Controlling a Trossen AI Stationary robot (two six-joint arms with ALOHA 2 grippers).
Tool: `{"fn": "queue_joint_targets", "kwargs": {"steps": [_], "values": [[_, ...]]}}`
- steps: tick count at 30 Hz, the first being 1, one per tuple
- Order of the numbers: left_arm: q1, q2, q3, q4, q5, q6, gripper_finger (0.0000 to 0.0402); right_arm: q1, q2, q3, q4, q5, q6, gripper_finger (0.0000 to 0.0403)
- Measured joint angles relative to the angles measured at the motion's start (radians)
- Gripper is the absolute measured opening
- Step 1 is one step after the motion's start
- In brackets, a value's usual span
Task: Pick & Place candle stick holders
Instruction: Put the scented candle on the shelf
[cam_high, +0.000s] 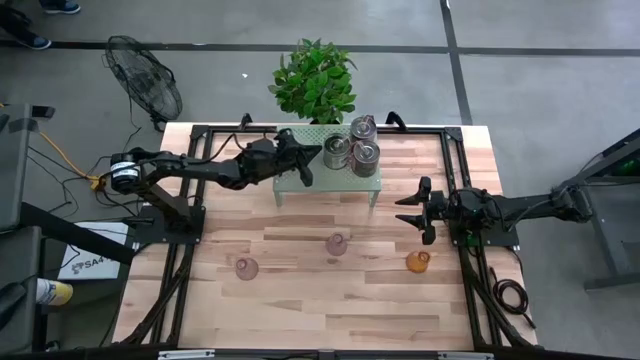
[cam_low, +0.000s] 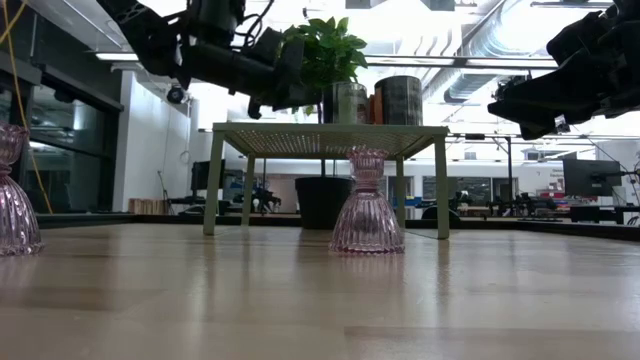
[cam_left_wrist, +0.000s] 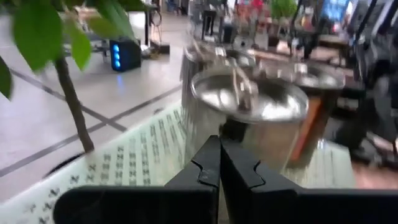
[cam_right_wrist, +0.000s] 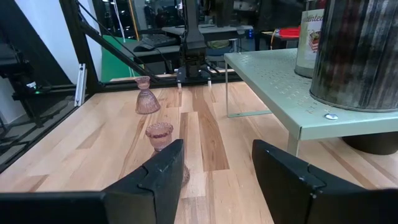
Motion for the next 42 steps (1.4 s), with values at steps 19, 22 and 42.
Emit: {"fn": "queue_joint_targets", "kwargs": {"steps": [19,22,42], "values": [[0.0,0.0,0.0,-0.066,0.126,0.049,0.0,0.0,0.0,0.0,0.0,0.0,0.0,0.0185],[0.0,0.0,0.0,-0.037,0.097,0.049,0.0,0.0,0.0,0.0,0.0,0.0,0.001,0.0185],[0.0,0.087,0.06,0.004,0.087,0.055,0.0,0.0,0.0,0.0,0.0,0.0,0.0,0.0185]]}}
